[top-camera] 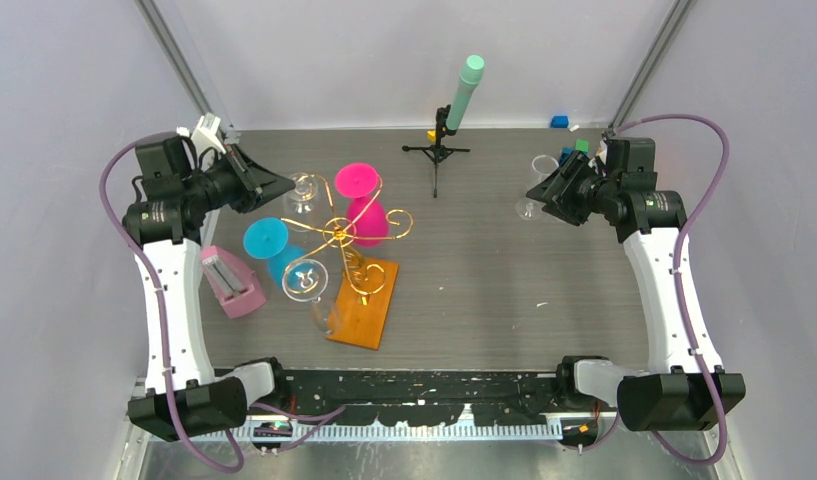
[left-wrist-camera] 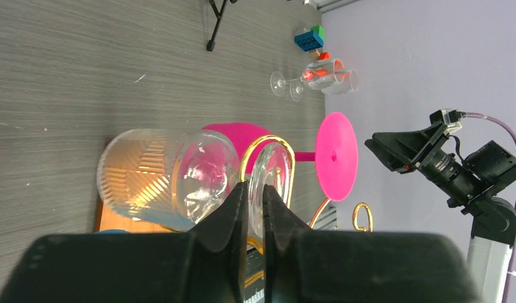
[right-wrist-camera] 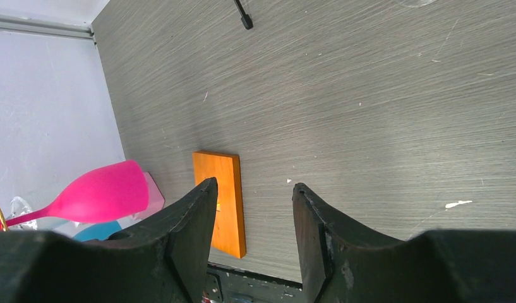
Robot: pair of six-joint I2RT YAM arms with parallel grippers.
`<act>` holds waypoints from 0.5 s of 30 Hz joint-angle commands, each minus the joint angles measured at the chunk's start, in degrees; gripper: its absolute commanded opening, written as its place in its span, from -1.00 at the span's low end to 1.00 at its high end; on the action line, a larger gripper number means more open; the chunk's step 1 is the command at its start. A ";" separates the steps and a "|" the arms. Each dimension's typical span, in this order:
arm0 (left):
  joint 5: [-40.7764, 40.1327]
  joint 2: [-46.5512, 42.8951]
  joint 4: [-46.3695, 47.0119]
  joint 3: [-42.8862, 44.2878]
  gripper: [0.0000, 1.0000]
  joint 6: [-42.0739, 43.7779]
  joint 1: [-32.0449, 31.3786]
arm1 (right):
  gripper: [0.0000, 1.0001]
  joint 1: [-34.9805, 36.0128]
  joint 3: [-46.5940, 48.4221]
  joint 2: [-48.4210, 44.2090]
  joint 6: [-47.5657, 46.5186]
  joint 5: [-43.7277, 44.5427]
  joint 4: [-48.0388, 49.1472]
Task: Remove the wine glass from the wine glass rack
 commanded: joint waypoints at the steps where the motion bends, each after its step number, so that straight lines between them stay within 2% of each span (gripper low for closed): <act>1: -1.38 -0.14 -0.86 3.05 -0.90 2.08 0.36 | 0.05 0.28 0.99 -1.77 -1.22 -0.34 1.28; 3: -1.23 -0.14 -0.58 3.16 -0.99 1.75 0.36 | 0.05 0.26 0.86 -2.03 -1.23 -0.26 1.26; 15: 0.76 -0.36 5.29 3.40 -1.00 -3.90 0.36 | 0.05 0.29 0.65 -2.66 -0.79 0.24 1.52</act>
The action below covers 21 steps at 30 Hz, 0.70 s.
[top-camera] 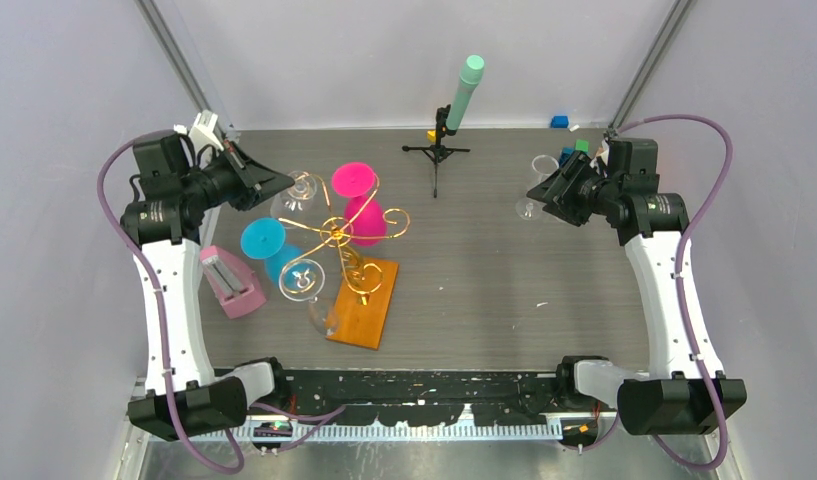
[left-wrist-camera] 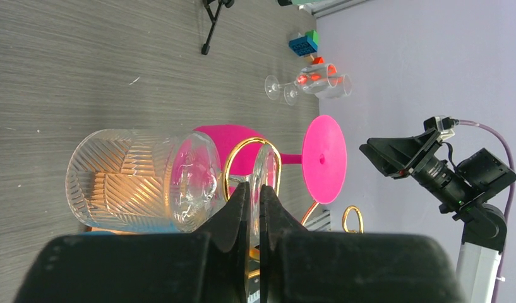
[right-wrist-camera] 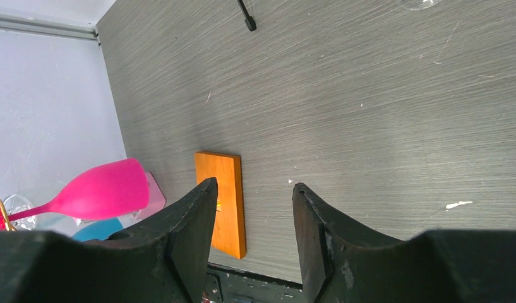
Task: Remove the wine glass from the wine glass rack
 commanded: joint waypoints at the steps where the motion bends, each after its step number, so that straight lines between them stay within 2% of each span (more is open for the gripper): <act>1: 1.42 -0.60 6.79 1.08 -1.00 -3.77 0.35 | 0.05 0.23 0.58 -1.82 -0.79 0.25 1.52; 13: 5.97 -2.60 27.14 -8.12 -1.00 -20.77 0.36 | 0.05 0.22 -0.20 -2.21 -0.77 0.35 2.10; 21: 7.92 -3.24 29.27 -9.28 -1.00 -22.84 0.36 | 0.06 0.27 -0.48 -2.00 -0.70 0.34 2.40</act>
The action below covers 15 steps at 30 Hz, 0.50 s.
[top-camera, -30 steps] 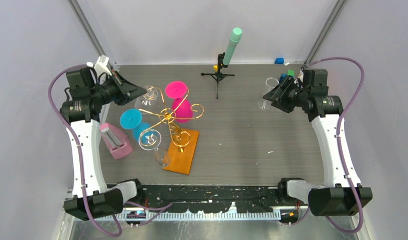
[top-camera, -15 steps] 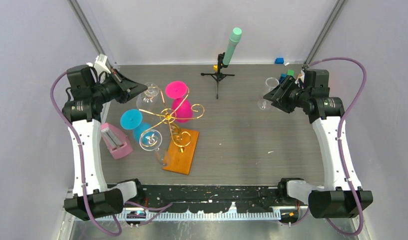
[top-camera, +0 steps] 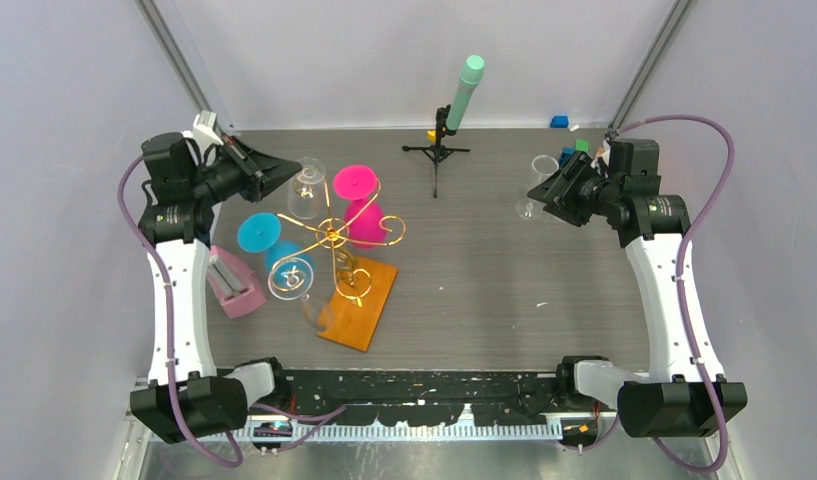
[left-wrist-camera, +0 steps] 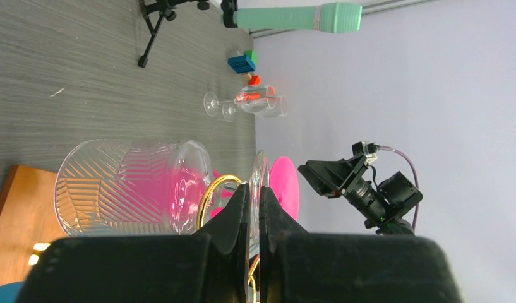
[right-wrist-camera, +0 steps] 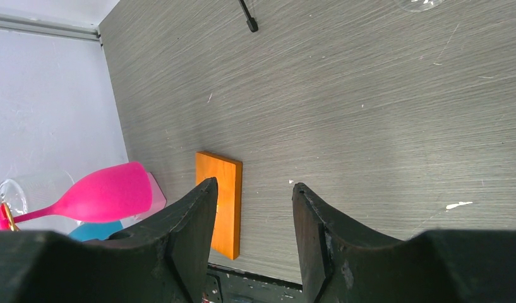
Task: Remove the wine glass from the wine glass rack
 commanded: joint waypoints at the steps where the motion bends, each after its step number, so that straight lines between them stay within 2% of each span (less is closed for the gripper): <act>1: 2.89 -2.99 9.58 0.10 -1.00 -3.01 0.36 | 0.05 0.23 -0.33 -1.25 -0.70 0.30 2.34; 9: 5.05 -4.69 9.46 -2.27 -1.00 -2.79 0.36 | 0.05 0.26 -0.38 -0.92 -0.86 0.31 2.19; 15: 6.25 -4.81 6.68 -1.94 -1.00 0.41 0.34 | 0.05 0.25 -0.32 -0.78 -0.85 0.32 1.92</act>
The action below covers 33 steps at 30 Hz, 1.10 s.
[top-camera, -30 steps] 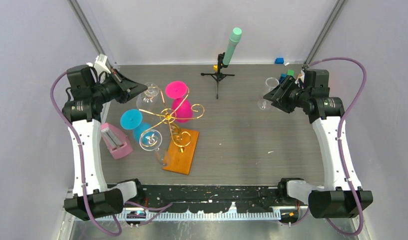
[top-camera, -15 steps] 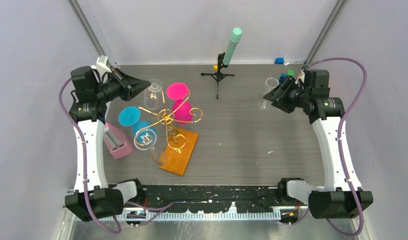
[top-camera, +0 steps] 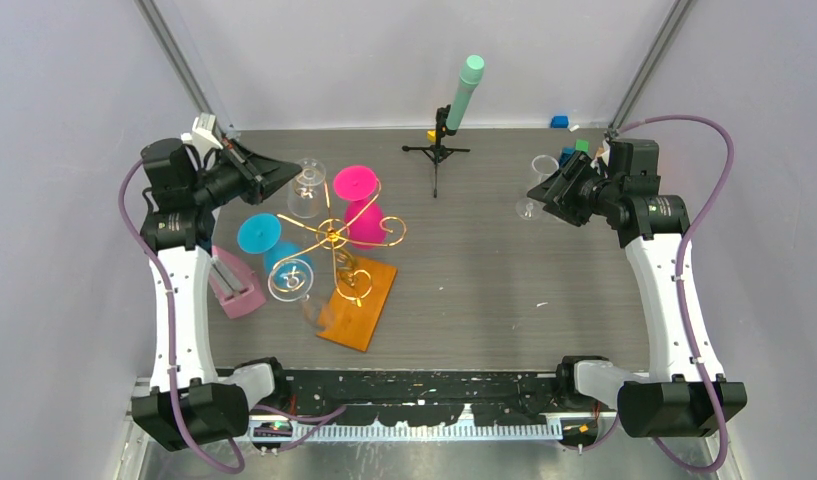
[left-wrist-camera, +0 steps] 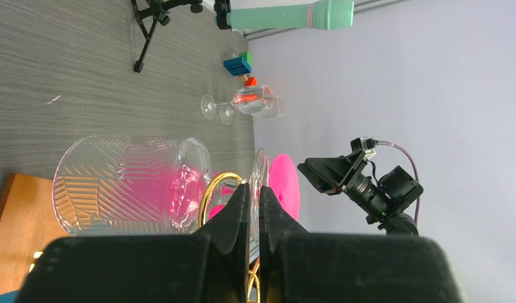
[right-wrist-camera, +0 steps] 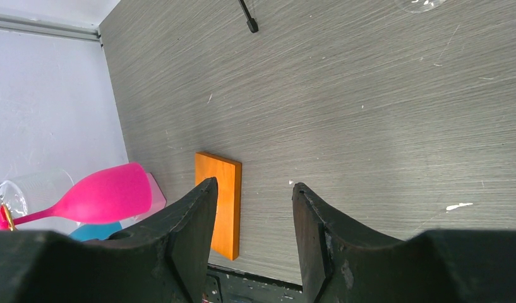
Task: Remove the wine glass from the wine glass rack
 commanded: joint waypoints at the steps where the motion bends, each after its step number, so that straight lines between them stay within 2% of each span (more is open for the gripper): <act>1: 5.44 -2.76 2.59 0.96 -1.00 1.46 0.34 | 0.05 0.26 -0.17 -0.75 -0.86 0.32 1.61; 22: 7.11 0.21 -1.29 2.33 -1.00 5.46 -0.20 | 0.05 0.62 -0.10 -0.56 -0.35 0.37 1.64; 33: 4.40 -2.99 -10.10 4.75 -1.00 10.30 -0.26 | 0.05 0.61 0.68 0.05 -0.98 0.41 1.09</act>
